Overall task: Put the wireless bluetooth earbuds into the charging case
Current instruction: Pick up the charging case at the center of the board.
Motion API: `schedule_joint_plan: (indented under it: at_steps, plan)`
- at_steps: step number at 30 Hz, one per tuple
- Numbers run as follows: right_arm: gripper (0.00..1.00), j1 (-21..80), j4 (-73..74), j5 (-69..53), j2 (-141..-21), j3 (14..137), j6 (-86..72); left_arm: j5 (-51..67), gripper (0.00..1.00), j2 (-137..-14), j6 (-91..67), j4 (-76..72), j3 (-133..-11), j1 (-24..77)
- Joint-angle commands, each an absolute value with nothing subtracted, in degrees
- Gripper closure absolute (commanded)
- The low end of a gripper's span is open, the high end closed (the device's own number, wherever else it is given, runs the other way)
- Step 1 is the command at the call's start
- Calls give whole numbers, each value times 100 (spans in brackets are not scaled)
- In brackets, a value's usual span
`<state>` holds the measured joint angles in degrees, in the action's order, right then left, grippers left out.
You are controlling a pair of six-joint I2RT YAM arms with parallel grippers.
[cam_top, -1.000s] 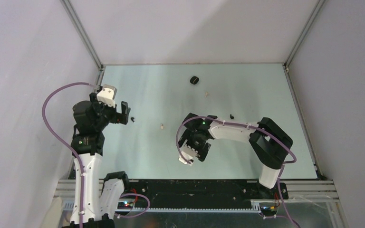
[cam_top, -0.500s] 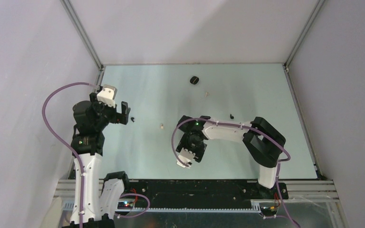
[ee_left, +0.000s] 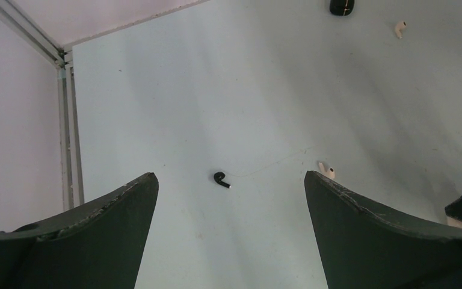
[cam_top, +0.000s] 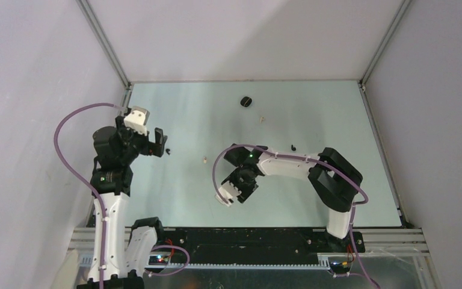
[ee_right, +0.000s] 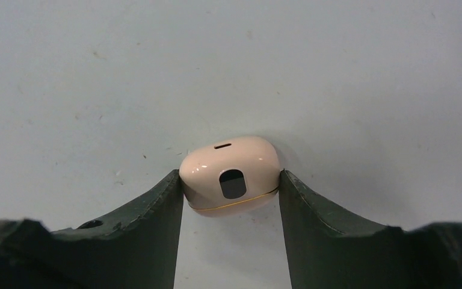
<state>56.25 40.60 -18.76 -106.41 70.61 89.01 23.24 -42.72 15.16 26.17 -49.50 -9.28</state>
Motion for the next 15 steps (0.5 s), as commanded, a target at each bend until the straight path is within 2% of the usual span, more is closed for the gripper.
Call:
schedule_joint_plan:
  at_steps: [1, 7, 12, 15]
  plan:
    - [56, 5323, 3483, -2344, -10019, 6906, 7578, 2436, 1, -4551, 1261, 2190, -4928, -620]
    - [55, 4878, 2408, -2211, -8526, 6197, 6352, 2139, 1, -5341, 957, 1960, -5298, 353]
    - [55, 4589, 1375, -1482, -7721, 5664, 5495, 3297, 1, -6251, 157, 1631, -5691, 675]
    - [56, 4456, 516, -1015, -7345, 5247, 5209, 3550, 1, -6723, -575, 1254, -5989, 1096]
